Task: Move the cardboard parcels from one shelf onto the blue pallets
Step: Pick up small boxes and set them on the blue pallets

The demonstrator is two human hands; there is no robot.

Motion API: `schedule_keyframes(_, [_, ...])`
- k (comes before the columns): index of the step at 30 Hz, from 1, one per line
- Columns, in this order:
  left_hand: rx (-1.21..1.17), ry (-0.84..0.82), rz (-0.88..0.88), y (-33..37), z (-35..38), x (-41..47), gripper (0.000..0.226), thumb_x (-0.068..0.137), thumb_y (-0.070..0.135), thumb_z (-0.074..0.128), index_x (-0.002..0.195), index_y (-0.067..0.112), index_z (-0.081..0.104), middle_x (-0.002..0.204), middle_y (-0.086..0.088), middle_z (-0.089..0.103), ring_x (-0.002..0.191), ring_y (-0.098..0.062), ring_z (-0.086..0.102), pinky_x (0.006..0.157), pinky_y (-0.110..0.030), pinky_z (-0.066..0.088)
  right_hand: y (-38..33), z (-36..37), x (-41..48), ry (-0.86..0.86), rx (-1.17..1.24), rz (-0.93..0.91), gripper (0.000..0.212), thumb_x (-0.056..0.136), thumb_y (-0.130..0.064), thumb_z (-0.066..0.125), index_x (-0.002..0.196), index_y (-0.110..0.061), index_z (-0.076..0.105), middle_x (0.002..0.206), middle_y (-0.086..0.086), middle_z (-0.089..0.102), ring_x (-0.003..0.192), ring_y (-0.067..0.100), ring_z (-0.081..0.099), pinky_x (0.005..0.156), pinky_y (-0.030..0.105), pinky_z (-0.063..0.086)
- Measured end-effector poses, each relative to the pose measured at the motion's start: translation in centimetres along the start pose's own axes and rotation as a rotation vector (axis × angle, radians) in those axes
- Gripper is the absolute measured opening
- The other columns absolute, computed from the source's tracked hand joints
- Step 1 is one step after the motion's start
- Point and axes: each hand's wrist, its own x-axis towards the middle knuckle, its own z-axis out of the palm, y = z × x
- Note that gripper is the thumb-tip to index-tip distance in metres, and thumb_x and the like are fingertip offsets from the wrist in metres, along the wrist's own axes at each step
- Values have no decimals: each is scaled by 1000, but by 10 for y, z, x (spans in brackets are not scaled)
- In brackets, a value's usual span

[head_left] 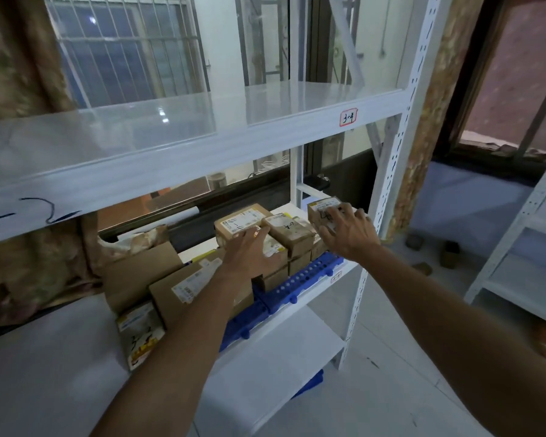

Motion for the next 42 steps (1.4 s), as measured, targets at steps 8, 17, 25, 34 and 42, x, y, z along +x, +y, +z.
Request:
schedule_keyframes(8, [-34,14,-139,40,13,39,79,92,59,53,158,28,22,165,-5,20,151,-28,18,119,-47,22,42,15,56,-78,33,-132,52,99,-57,30,140,-26,31,146,16,34,128,42,41,102,52,40])
schedule_keyframes(17, [-27,50,-294,68,26,60,84,91,63,57,159,29,20,167,-5,18,153,-27,15,121,-46,18,61,42,121,-106,116,-238,53,97,-56,34,137,-21,41,141,17,41,123,39,45,99,49,40])
schedule_keyframes(25, [6,156,-459,63,32,47,98,79,81,46,156,24,31,162,-10,30,147,-31,31,116,-47,31,38,68,136,-225,239,-186,65,94,-55,36,142,-12,38,143,21,40,127,39,41,104,51,36])
schedule_keyframes(34, [57,89,-517,68,20,38,88,90,75,46,158,25,23,166,-10,19,151,-29,21,119,-44,24,34,76,140,-285,242,-202,75,91,-63,41,143,-9,35,146,24,36,132,42,36,108,53,34])
schedule_keyframes(42, [-27,6,-570,70,19,36,98,87,79,45,161,26,8,169,-7,-1,155,-28,6,122,-49,15,32,77,138,-298,248,-206,79,90,-63,46,145,-7,33,146,24,37,133,41,36,107,51,36])
